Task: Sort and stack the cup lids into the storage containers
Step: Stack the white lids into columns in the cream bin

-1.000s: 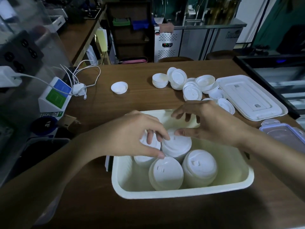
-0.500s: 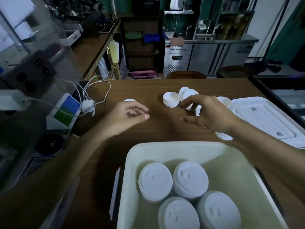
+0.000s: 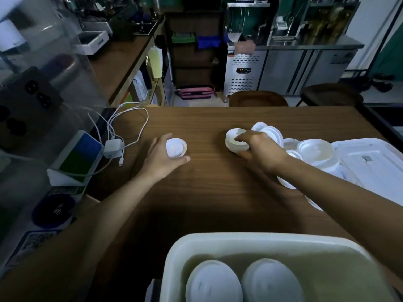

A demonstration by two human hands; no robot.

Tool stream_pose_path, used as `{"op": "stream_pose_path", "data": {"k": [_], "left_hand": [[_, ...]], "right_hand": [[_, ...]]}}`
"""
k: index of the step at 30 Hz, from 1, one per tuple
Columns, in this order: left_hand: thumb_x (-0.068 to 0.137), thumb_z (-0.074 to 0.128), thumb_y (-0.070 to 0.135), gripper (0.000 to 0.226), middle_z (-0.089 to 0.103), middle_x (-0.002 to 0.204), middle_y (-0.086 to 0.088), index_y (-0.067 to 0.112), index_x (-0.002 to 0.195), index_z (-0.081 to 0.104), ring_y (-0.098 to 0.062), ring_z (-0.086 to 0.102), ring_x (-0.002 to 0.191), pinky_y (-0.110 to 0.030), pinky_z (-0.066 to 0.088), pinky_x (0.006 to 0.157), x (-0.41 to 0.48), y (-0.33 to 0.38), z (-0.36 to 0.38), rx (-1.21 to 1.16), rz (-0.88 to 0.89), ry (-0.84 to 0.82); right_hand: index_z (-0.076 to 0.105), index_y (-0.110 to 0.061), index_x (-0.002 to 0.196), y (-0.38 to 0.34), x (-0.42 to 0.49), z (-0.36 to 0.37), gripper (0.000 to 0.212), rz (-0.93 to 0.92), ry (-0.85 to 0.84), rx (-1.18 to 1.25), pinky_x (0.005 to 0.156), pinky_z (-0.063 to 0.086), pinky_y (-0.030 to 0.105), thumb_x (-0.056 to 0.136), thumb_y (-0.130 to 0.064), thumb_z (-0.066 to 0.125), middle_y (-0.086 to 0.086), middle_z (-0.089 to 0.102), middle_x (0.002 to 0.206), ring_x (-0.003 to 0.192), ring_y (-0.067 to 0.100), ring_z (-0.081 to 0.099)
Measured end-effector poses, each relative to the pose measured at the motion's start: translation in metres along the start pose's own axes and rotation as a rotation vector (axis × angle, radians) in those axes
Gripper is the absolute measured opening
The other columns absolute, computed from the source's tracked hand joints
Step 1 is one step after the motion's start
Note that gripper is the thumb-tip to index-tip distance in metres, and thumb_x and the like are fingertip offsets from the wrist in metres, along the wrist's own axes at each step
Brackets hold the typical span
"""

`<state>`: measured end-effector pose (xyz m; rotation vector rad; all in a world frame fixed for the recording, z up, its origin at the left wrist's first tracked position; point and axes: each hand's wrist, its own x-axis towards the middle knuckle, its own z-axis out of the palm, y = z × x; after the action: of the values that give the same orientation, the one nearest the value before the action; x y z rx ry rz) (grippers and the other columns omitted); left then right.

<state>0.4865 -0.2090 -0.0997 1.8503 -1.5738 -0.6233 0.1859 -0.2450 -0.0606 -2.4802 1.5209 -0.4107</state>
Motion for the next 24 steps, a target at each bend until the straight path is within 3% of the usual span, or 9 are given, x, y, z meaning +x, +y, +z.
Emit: {"op": "stream_pose_path", "data": {"k": [4, 7, 14, 20, 24], "left_hand": [[0.078, 0.089, 0.046, 0.088, 0.048, 0.147, 0.002, 0.03, 0.152, 0.045, -0.018, 0.043, 0.139, -0.035, 0.039, 0.108, 0.006, -0.008, 0.009, -0.008, 0.01, -0.015], [0.077, 0.089, 0.045, 0.084, 0.052, 0.147, 0.004, 0.029, 0.148, 0.049, -0.018, 0.046, 0.138, -0.03, 0.036, 0.103, 0.007, -0.009, 0.012, -0.021, -0.009, 0.049], [0.076, 0.089, 0.044, 0.068, 0.064, 0.13, 0.006, 0.026, 0.135, 0.061, -0.02, 0.057, 0.125, -0.033, 0.044, 0.098, 0.003, -0.007, 0.01, -0.011, -0.002, 0.063], [0.065, 0.087, 0.059, 0.076, 0.065, 0.122, 0.015, 0.04, 0.133, 0.058, -0.02, 0.058, 0.122, -0.046, 0.052, 0.102, -0.019, -0.001, 0.012, 0.007, 0.043, -0.067], [0.061, 0.087, 0.059, 0.083, 0.064, 0.124, 0.015, 0.042, 0.135, 0.055, -0.018, 0.055, 0.124, -0.046, 0.05, 0.105, -0.033, 0.009, 0.016, 0.022, 0.081, -0.119]], "right_hand": [[0.062, -0.008, 0.136, 0.004, 0.015, 0.009, 0.039, 0.066, -0.078, -0.047, 0.099, 0.051, 0.05, 0.098, -0.017, 0.064, 0.017, 0.061, 0.135, 0.119, 0.038, 0.061], [0.061, -0.014, 0.139, 0.005, 0.019, 0.011, 0.042, 0.074, -0.105, -0.095, 0.102, 0.05, 0.046, 0.097, -0.015, 0.064, 0.015, 0.059, 0.142, 0.125, 0.036, 0.06], [0.075, -0.011, 0.105, -0.001, 0.009, 0.004, 0.018, 0.052, -0.067, -0.047, 0.084, 0.055, 0.047, 0.089, -0.006, 0.07, 0.012, 0.072, 0.106, 0.098, 0.032, 0.067], [0.075, -0.014, 0.104, -0.007, -0.006, -0.002, 0.022, 0.031, -0.043, 0.073, 0.075, 0.049, 0.031, 0.082, -0.014, 0.081, 0.002, 0.071, 0.101, 0.087, 0.019, 0.064], [0.075, -0.011, 0.099, -0.014, -0.017, -0.006, 0.017, -0.025, -0.016, 0.093, 0.076, 0.05, 0.034, 0.083, -0.012, 0.081, 0.001, 0.067, 0.098, 0.088, 0.021, 0.062]]}}
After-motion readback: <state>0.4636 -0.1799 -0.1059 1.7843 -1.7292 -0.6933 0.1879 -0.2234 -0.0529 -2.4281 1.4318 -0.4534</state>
